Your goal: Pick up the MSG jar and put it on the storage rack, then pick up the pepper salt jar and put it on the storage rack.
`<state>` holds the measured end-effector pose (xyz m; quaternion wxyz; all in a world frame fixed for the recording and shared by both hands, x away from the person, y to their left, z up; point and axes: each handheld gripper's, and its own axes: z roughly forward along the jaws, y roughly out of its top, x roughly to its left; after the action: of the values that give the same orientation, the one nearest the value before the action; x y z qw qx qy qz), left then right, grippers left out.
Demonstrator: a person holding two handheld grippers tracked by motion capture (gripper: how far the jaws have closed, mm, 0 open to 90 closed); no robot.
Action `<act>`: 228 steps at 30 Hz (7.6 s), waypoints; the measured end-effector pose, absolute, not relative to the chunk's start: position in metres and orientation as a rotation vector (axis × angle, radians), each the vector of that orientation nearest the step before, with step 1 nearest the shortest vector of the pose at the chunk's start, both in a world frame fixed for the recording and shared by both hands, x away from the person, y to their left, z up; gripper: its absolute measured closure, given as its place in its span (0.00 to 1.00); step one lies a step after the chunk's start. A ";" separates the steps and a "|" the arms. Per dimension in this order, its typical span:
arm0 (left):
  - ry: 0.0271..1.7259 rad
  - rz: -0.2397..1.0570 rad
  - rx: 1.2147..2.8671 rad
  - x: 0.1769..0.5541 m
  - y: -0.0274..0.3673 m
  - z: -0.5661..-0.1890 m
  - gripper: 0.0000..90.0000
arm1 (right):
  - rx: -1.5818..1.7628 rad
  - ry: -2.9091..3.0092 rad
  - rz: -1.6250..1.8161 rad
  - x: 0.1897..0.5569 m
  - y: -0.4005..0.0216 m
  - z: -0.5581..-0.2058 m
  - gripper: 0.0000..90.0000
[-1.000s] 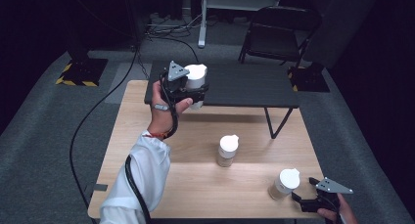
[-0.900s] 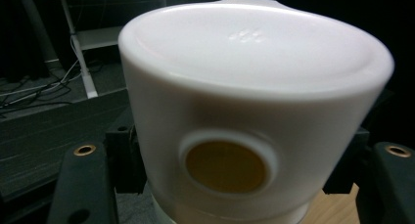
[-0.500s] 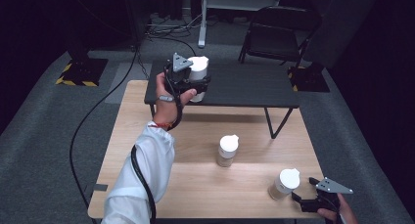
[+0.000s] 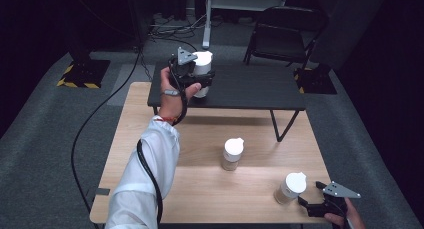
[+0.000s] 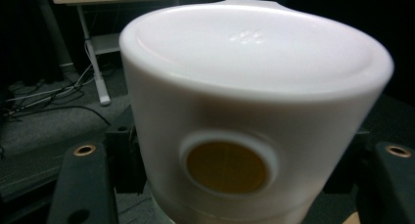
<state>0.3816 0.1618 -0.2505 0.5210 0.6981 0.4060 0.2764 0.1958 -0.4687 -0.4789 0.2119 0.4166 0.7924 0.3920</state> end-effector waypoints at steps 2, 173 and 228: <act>0.979 0.671 1.678 0.383 0.160 -0.249 0.33 | 1.158 2.201 1.089 0.196 -0.469 -0.479 0.00; 0.864 0.855 2.217 0.256 0.182 -0.446 0.01 | 1.167 2.192 1.086 0.195 -0.468 -0.479 0.00; 1.113 0.434 2.151 0.272 0.251 -0.454 0.00 | 1.170 2.190 1.083 0.195 -0.468 -0.479 0.00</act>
<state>0.2724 0.2507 -0.4536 0.3343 0.8240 0.4263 0.1662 0.1950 -0.4675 -0.4789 0.2145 0.4219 0.7896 0.3904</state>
